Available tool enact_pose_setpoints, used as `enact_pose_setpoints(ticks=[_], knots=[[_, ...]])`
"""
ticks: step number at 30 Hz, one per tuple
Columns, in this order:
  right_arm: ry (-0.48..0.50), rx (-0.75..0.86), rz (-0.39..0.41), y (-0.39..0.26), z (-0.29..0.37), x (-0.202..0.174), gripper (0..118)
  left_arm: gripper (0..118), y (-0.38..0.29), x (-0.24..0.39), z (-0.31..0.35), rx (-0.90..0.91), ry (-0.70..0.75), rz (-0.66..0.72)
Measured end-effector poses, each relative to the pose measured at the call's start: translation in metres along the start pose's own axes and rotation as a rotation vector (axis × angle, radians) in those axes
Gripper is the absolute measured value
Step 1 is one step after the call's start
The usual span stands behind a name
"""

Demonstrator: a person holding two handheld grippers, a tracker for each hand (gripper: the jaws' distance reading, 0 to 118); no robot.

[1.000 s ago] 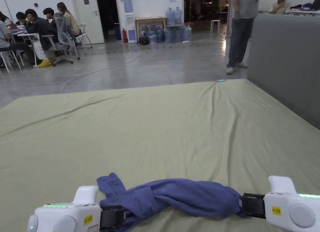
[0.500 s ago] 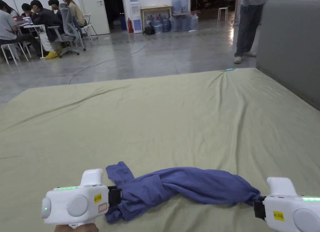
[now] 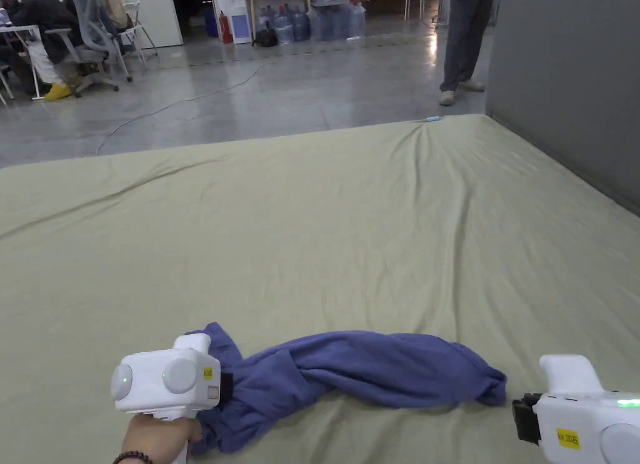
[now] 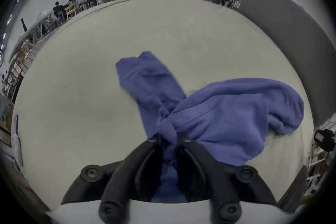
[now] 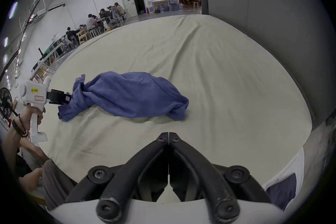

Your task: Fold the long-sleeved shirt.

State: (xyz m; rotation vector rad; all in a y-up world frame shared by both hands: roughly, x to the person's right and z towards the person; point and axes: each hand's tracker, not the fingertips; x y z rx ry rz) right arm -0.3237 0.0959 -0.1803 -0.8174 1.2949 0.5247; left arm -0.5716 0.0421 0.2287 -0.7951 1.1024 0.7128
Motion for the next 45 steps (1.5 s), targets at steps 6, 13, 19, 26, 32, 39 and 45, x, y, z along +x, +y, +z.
enact_pose_setpoints(ticks=[6,13,19,26,32,39,45], knots=[[-0.022,0.038,-0.008,0.015,-0.001,0.008,27,7,0.008,0.008,0.026,0.046,0.015,-0.058],[-0.033,-0.071,0.062,0.042,-0.074,-0.001,103,7,0.027,0.008,0.054,0.120,-0.035,-0.030],[-0.015,-0.119,0.097,0.057,-0.132,-0.025,39,7,0.039,0.017,0.065,0.142,-0.048,-0.063],[0.011,0.073,0.114,0.077,-0.068,-0.023,10,7,0.043,0.018,0.108,0.322,-0.087,-0.073],[0.053,0.297,0.189,0.156,0.029,-0.030,10,7,0.066,0.020,0.191,0.566,-0.152,-0.101],[0.047,0.495,0.270,0.261,0.129,-0.052,10,7,0.136,0.020,0.308,0.781,-0.194,-0.044],[-0.014,0.580,0.286,0.361,0.178,-0.075,10,7,0.228,0.013,0.374,0.852,-0.117,0.004]])
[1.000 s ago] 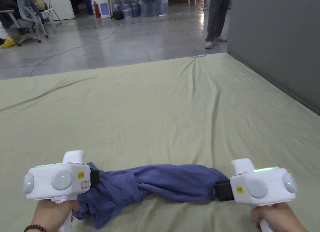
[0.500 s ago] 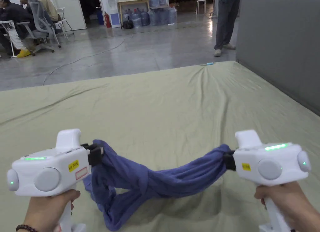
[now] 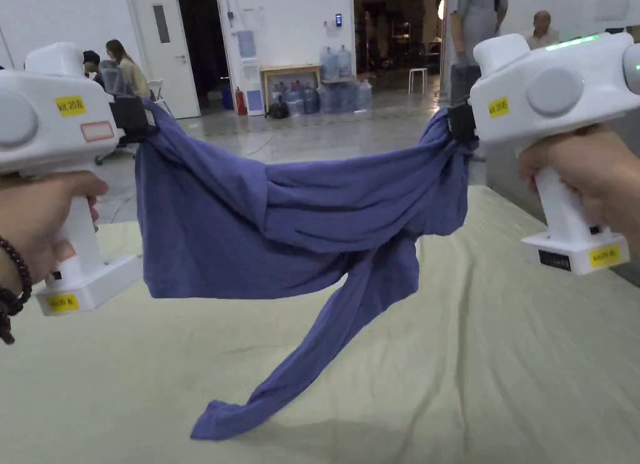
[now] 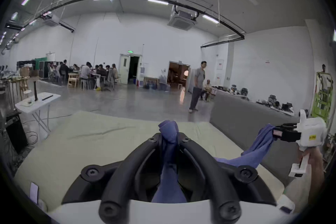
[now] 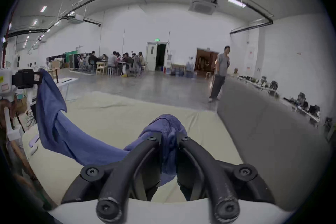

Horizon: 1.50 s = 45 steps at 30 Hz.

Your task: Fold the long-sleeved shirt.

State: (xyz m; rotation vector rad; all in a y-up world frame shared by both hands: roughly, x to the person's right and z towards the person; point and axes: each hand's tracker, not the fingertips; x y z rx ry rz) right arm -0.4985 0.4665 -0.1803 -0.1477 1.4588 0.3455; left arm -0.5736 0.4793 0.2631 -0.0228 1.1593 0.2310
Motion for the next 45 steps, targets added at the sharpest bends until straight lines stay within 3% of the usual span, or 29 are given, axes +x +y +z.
enact_pose_setpoints(ticks=[7,12,17,22,26,30,35,37,41,45], knots=[[-0.069,0.045,0.037,0.093,-0.031,0.012,10,6,0.071,0.002,-0.028,0.039,0.084,-0.054],[-0.092,0.058,-0.023,0.100,-0.050,0.015,9,6,0.064,0.001,-0.052,0.024,0.099,-0.056],[-0.075,-0.038,-0.060,0.037,-0.103,0.010,9,6,0.005,-0.009,-0.104,-0.085,0.097,-0.033],[-0.041,-0.284,-0.165,-0.083,-0.183,0.005,9,6,-0.114,-0.023,-0.167,-0.267,0.103,-0.035],[-0.015,-0.394,-0.173,-0.153,-0.205,0.001,9,6,-0.183,-0.028,-0.184,-0.416,0.123,0.004],[0.012,-0.362,-0.195,-0.185,-0.176,0.003,9,6,-0.210,-0.039,-0.168,-0.403,0.117,0.010],[0.014,-0.347,-0.209,-0.238,-0.108,-0.004,9,6,-0.248,-0.035,-0.094,-0.424,0.061,0.008],[0.018,-0.411,-0.157,-0.272,-0.083,-0.013,9,6,-0.277,-0.038,-0.067,-0.478,0.072,0.007],[0.020,-0.549,-0.186,-0.350,-0.031,-0.033,9,6,-0.347,-0.043,-0.011,-0.658,0.092,0.092],[0.002,-0.657,-0.142,-0.403,0.018,-0.049,9,6,-0.402,-0.044,0.042,-0.754,0.117,0.095]])
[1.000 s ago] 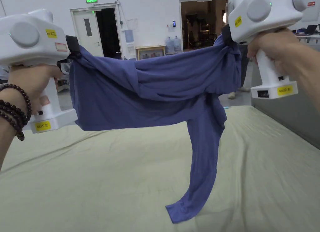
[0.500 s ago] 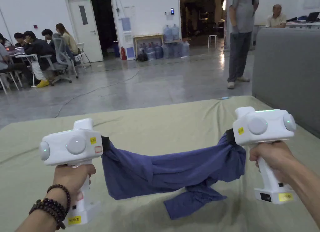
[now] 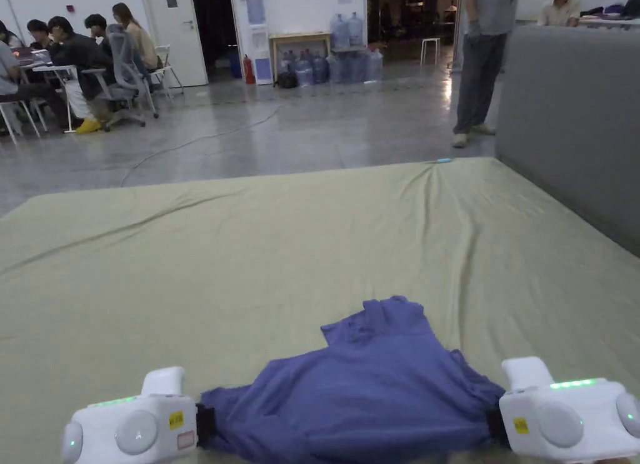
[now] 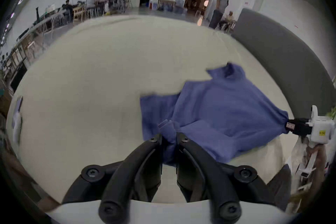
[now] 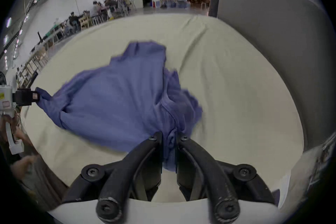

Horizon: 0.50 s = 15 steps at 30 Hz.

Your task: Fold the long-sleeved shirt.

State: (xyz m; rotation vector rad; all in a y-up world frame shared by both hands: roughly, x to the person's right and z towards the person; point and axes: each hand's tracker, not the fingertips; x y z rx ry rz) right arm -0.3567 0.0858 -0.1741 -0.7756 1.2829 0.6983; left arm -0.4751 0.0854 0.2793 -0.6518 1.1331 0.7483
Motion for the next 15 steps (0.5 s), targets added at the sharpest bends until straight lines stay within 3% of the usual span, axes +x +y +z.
enact_pose_setpoints(ticks=[5,6,7,8,9,10,11,15], knots=[[-0.008,-0.055,0.014,-0.025,-0.009,-0.001,10,6,-0.040,-0.004,0.009,-0.039,-0.002,-0.012],[-0.017,-0.061,0.011,-0.023,-0.006,-0.002,19,6,-0.041,-0.005,0.012,-0.041,-0.011,-0.008],[-0.016,-0.054,0.009,-0.021,-0.002,-0.001,39,11,-0.042,-0.004,0.017,-0.028,-0.022,0.004],[-0.010,-0.039,0.002,-0.019,0.004,-0.001,79,38,-0.041,-0.004,0.022,-0.011,-0.034,0.021],[-0.005,-0.012,-0.003,-0.018,0.014,0.000,102,75,-0.038,-0.005,0.028,-0.012,-0.042,0.019],[-0.003,0.018,-0.005,-0.019,0.024,0.000,108,105,-0.036,-0.005,0.033,-0.014,-0.049,0.016],[0.012,0.061,-0.003,-0.019,0.035,0.001,108,118,-0.035,-0.004,0.042,-0.012,-0.071,0.011],[0.032,0.137,-0.066,-0.016,0.069,0.008,101,116,-0.025,-0.007,0.073,0.068,-0.097,0.015]])
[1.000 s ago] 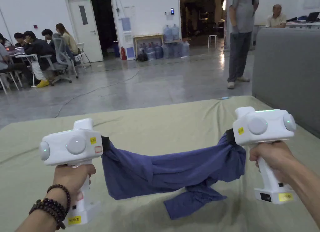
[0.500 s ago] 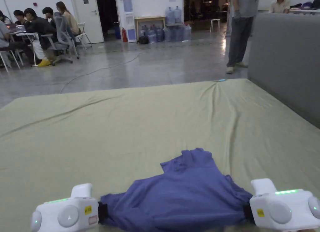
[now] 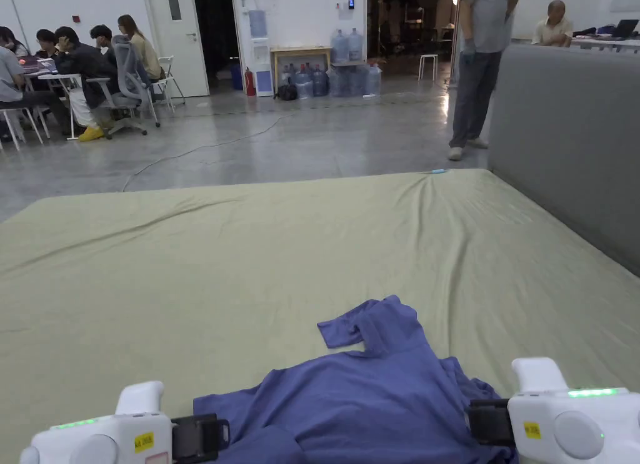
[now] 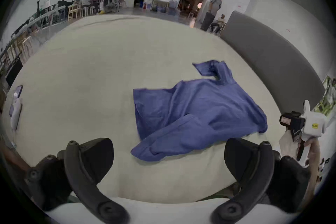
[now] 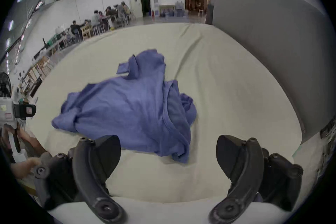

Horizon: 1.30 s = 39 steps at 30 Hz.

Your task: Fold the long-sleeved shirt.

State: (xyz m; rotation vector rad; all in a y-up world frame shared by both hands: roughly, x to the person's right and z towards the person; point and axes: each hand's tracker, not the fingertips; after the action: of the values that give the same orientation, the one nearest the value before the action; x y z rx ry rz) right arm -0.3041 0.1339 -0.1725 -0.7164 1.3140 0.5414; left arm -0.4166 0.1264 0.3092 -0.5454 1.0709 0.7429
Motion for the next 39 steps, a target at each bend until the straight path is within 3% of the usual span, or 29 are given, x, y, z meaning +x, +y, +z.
enact_pose_setpoints(ticks=[1,2,3,4,5,10,14,15,16,17,18,19,23,28,29,31,32,33,34,36,37,39], knots=[[0.006,0.014,-0.010,0.001,0.003,0.001,97,114,0.003,0.000,0.004,0.011,0.015,0.018],[0.011,0.036,-0.014,0.002,0.006,0.001,80,105,0.006,-0.001,0.012,0.043,0.024,0.040],[0.005,0.037,-0.011,0.002,0.002,0.001,38,66,0.009,-0.001,0.014,0.070,0.012,0.045],[-0.025,0.040,-0.020,0.003,-0.002,0.002,0,8,0.009,0.000,0.014,0.068,0.019,0.046],[-0.022,0.037,-0.018,0.005,-0.005,0.003,0,0,0.011,0.001,0.016,0.113,0.042,0.065],[-0.017,-0.004,0.033,0.013,-0.016,0.002,0,0,0.017,0.017,0.008,0.066,0.044,-0.023],[-0.009,-0.012,0.036,0.019,-0.022,0.001,0,0,0.030,0.015,-0.015,0.055,0.045,0.014],[-0.005,-0.015,0.044,0.020,-0.026,-0.003,0,17,0.038,0.012,-0.027,0.047,0.073,0.030],[-0.005,-0.016,0.050,0.021,-0.028,-0.005,0,50,0.044,0.009,-0.040,0.019,0.082,0.035],[-0.004,-0.017,0.060,0.023,-0.030,-0.005,0,100,0.051,0.005,-0.055,-0.019,0.106,0.048],[-0.002,-0.020,0.072,0.025,-0.033,-0.005,0,116,0.059,0.001,-0.075,-0.069,0.141,0.054],[-0.001,-0.024,0.080,0.026,-0.038,-0.010,0,117,0.065,-0.004,-0.091,-0.093,0.155,0.047],[0.002,-0.046,0.107,0.033,-0.057,-0.015,0,114,0.086,-0.020,-0.158,-0.186,0.281,0.028],[0.003,-0.082,0.139,0.041,-0.080,-0.020,0,90,0.087,-0.029,-0.211,-0.280,0.300,0.072],[0.005,-0.090,0.153,0.045,-0.085,-0.020,0,81,0.082,-0.026,-0.217,-0.303,0.306,0.052],[0.012,-0.100,0.168,0.062,-0.097,-0.022,0,77,0.079,-0.015,-0.210,-0.236,0.328,-0.040],[0.023,-0.093,0.182,0.076,-0.105,-0.022,0,64,0.079,-0.010,-0.206,-0.246,0.275,-0.044],[0.035,-0.083,0.184,0.092,-0.113,-0.020,0,41,0.081,-0.005,-0.198,-0.235,0.282,-0.036],[0.027,-0.080,0.184,0.109,-0.122,-0.019,0,0,0.083,-0.003,-0.193,-0.212,0.259,-0.057],[0.025,-0.084,0.176,0.150,-0.147,-0.017,0,0,0.089,-0.002,-0.178,-0.198,0.218,-0.059],[0.045,-0.088,0.145,0.165,-0.160,-0.014,8,0,0.091,-0.002,-0.173,-0.193,0.190,-0.048],[0.094,-0.159,0.076,0.193,-0.198,-0.010,80,0,0.095,0.000,-0.166,-0.187,0.179,-0.048]])
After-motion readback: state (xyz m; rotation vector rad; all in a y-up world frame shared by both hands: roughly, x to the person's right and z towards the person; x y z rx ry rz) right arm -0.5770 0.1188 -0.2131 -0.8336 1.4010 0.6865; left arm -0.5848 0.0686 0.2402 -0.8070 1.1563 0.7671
